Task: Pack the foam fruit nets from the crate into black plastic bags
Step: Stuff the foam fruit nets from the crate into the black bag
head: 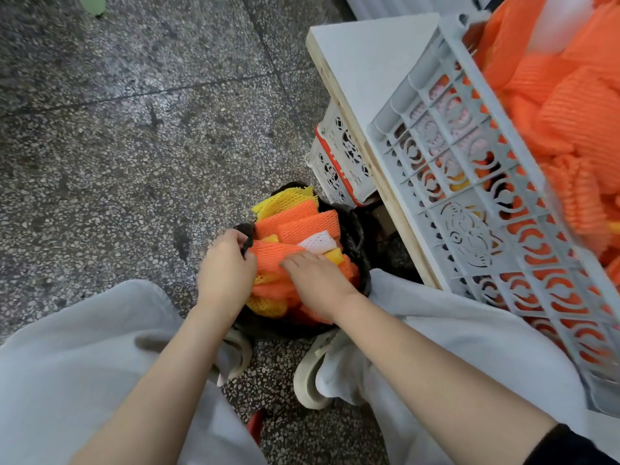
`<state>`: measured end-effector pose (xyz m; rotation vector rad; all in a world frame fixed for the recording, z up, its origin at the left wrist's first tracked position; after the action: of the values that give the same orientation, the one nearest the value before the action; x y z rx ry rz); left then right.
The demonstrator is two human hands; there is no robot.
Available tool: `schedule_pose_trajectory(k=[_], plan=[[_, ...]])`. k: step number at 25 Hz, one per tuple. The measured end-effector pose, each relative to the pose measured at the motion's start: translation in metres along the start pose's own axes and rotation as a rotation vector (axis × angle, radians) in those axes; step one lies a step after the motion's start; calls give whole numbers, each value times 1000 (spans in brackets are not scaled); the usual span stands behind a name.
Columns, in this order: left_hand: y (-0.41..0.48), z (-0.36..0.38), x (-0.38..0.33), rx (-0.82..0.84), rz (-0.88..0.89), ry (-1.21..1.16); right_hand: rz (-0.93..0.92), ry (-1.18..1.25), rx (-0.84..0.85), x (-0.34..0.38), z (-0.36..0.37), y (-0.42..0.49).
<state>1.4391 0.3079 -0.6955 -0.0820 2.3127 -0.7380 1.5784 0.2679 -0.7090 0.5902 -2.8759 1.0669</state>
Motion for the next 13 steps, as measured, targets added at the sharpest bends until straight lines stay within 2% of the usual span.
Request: schedule_pose_trajectory(k=[4,7,13], plan=[[-8,2,-19,85,47,254,60,-45,-199,-22,-35,-41],[-17,-6,-56,47,143,271,93,-73,-367,-40,-74,-87],[-48,-18,-193,-62,551,237,237,126,-813,-100,-149,-206]])
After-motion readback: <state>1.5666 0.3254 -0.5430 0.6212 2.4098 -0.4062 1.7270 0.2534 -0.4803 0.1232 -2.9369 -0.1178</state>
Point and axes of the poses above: each hand's wrist, its own y-axis towards the middle knuckle, its own z-axis out of the palm, x = y × z, the point moved 4 cm from there along y, towards the middle knuckle, and after that the axes turned 15 degrees about x, right-handed, at the moved point
